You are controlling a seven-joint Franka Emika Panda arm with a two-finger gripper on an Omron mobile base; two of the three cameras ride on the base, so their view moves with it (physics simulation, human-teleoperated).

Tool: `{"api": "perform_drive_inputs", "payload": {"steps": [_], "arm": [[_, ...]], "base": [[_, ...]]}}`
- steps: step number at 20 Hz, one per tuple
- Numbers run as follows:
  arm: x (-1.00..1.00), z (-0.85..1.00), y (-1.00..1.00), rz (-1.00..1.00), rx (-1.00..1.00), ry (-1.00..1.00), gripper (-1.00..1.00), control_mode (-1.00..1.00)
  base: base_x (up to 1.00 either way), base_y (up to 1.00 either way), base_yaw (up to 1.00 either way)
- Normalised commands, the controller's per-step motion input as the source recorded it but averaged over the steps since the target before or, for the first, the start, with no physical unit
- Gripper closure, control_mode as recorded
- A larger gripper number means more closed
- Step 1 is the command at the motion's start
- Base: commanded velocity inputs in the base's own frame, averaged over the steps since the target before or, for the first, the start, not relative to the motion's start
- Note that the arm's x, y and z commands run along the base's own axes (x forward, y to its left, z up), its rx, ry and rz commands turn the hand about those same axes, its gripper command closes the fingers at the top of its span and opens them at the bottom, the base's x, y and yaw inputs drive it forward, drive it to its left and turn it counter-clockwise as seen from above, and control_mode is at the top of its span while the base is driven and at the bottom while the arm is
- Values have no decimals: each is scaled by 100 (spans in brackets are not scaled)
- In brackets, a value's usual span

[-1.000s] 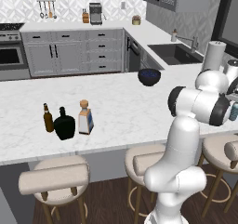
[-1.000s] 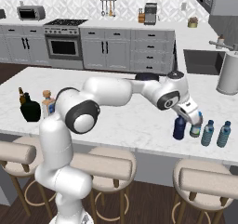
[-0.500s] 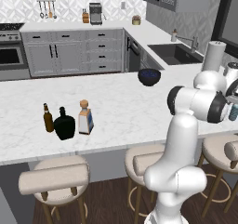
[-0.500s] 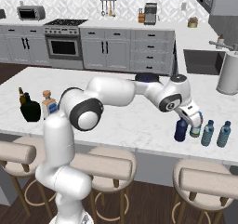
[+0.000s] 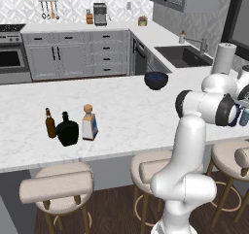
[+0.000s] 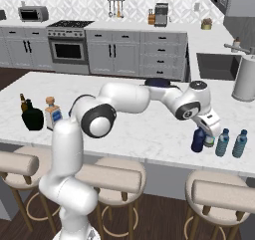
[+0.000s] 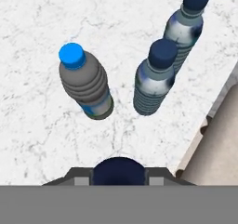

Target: Move the plastic bottles in the middle to the plastics group, and the glass bottles in the middle to the glass group.

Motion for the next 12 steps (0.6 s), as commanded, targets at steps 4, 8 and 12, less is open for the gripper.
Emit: {"api": "perform_drive_inputs", "payload": {"steps": [4,8,12], "arm": [[0,-4,0,0,0,0,-100,-100],[0,0,0,0,0,0,-100,-100],[-6,24,7,0,0,0,-100,-100]], "base": [[0,0,0],[0,0,0],[0,0,0]]}}
